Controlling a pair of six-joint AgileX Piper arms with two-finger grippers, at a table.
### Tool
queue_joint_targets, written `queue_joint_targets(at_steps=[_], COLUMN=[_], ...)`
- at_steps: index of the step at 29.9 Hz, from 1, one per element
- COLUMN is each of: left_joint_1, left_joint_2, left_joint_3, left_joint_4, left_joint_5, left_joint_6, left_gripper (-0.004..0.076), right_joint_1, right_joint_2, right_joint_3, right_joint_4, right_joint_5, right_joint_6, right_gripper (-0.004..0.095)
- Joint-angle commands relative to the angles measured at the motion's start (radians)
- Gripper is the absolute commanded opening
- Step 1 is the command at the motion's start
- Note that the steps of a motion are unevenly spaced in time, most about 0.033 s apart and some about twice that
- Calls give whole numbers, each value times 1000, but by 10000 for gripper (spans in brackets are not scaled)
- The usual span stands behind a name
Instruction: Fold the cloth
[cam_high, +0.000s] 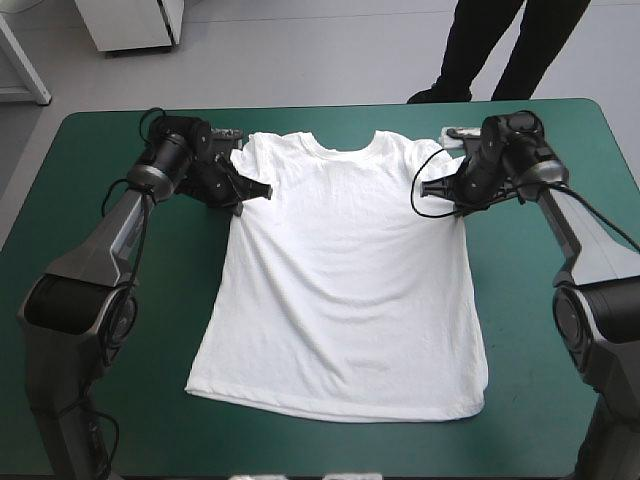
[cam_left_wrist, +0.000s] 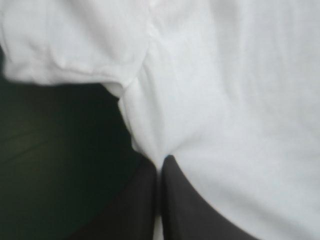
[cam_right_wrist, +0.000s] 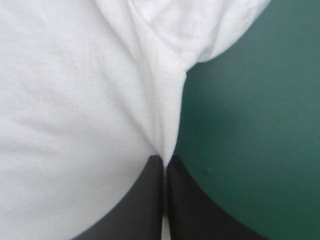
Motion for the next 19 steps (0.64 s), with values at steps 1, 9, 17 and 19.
queue_joint_targets(at_steps=[1, 9, 17, 19], left_joint_1=[-5, -5, -5, -5], left_joint_2=[-127, -266, -428, -474], left_joint_3=[-82, -194, -267, -275], left_joint_4=[-18, -18, -18, -18], left_joint_5=[5, 71, 71, 64], left_joint_6=[-1, 20, 20, 20], left_gripper=[-10, -10, -10, -10], right_joint_1=[-2, -2, -2, -2], right_joint_2=[-142, -312, -417, -432], right_joint_3=[-64, -160, -324, -363], right_joint_4=[-1, -6, -6, -6], right_joint_5=[2, 13, 65, 74], right_joint_6=[-18, -25, -32, -32], right_gripper=[-17, -17, -17, -17])
